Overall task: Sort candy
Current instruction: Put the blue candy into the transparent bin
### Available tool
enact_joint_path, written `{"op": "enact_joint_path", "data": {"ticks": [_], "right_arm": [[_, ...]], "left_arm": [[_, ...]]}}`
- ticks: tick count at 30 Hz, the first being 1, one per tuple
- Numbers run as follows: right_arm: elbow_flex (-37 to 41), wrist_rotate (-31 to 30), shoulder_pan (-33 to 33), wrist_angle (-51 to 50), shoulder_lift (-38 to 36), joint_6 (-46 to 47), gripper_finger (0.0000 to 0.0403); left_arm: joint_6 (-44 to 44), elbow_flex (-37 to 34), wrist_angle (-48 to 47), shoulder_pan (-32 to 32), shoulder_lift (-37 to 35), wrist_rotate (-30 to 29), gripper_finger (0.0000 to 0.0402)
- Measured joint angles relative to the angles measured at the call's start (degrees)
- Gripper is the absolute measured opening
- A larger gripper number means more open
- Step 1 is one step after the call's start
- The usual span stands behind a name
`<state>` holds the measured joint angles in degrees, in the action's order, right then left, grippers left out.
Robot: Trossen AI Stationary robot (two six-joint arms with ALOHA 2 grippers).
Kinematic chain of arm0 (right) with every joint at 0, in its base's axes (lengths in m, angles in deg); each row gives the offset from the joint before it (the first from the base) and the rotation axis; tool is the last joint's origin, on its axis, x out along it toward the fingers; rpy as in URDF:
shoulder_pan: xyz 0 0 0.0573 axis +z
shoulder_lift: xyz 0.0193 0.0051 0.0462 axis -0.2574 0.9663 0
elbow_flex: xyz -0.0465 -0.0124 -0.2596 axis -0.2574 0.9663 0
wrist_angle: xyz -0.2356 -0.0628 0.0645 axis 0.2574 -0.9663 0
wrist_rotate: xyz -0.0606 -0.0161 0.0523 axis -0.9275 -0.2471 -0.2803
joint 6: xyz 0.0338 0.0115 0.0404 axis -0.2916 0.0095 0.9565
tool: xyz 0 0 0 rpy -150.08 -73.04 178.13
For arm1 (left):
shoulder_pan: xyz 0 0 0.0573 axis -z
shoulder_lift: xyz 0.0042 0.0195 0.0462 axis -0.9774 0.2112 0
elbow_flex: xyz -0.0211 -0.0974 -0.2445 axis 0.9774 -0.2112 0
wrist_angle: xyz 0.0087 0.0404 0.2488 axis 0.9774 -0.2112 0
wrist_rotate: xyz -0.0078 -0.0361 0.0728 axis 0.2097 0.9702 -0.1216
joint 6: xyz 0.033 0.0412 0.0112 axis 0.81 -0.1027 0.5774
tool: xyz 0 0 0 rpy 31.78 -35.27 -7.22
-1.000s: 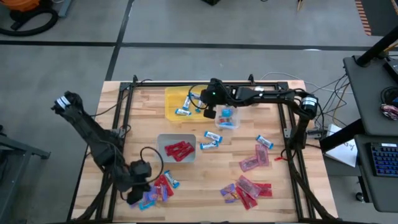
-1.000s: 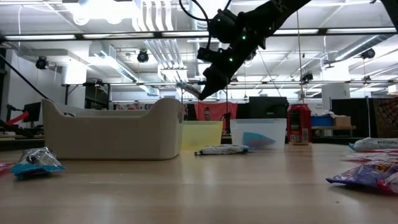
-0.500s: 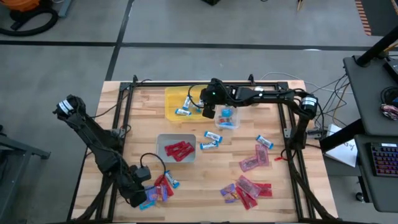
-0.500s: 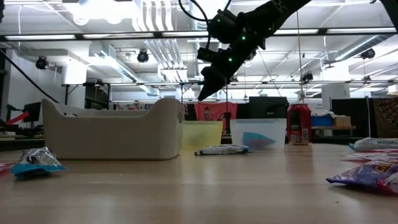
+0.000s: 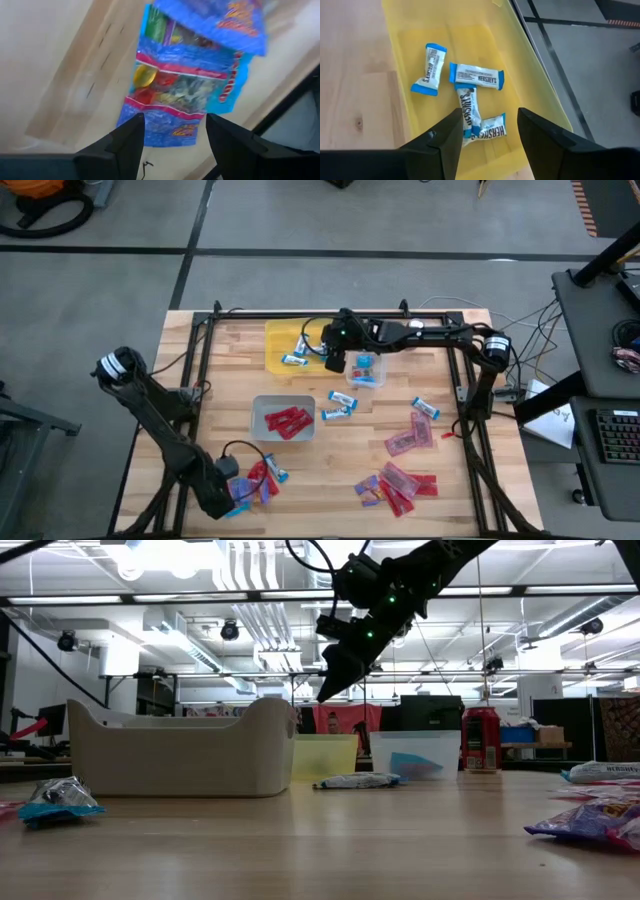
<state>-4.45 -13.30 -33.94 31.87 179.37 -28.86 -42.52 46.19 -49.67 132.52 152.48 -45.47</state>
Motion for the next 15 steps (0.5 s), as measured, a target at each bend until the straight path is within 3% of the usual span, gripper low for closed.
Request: {"op": "enact_joint_path", "data": {"ticks": [15], "right_arm": [[0.0,0.1,2.2,0.1,0.0,-0.2,0.0176]], "left_arm": [[1.8,0.4,-5.2,0.4,6.0,1.0,0.0194]]}}
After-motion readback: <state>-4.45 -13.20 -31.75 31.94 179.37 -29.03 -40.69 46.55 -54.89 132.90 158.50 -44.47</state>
